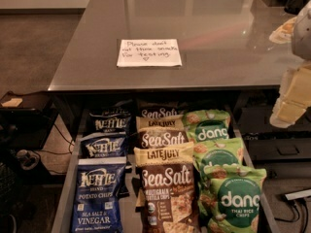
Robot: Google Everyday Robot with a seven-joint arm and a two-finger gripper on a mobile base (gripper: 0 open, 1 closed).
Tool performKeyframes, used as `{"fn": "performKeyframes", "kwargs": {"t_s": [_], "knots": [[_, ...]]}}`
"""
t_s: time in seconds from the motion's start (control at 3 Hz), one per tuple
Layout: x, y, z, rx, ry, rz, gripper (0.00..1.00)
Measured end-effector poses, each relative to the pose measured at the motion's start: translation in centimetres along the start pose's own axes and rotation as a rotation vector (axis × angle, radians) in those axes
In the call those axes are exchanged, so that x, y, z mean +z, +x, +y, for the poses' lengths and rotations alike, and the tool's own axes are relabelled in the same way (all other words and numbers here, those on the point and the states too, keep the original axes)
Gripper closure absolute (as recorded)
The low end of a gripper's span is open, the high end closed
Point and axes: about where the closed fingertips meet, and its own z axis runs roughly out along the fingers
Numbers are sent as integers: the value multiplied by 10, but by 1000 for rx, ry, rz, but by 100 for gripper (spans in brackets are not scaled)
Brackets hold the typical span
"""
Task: Pick blue chip bag from top drawer and place on counter
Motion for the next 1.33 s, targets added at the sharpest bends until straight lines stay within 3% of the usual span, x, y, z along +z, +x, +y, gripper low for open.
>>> {"fn": "performKeyframes", "kwargs": {"t_s": [0.33, 0.67, 1.0, 1.33], "knots": [[0, 0, 0, 0, 0, 0, 0], [-1, -6, 5, 4, 1, -45, 0], [5, -25, 22, -1, -7, -147, 0], [26, -65, 42, -21, -29, -275, 0]]}}
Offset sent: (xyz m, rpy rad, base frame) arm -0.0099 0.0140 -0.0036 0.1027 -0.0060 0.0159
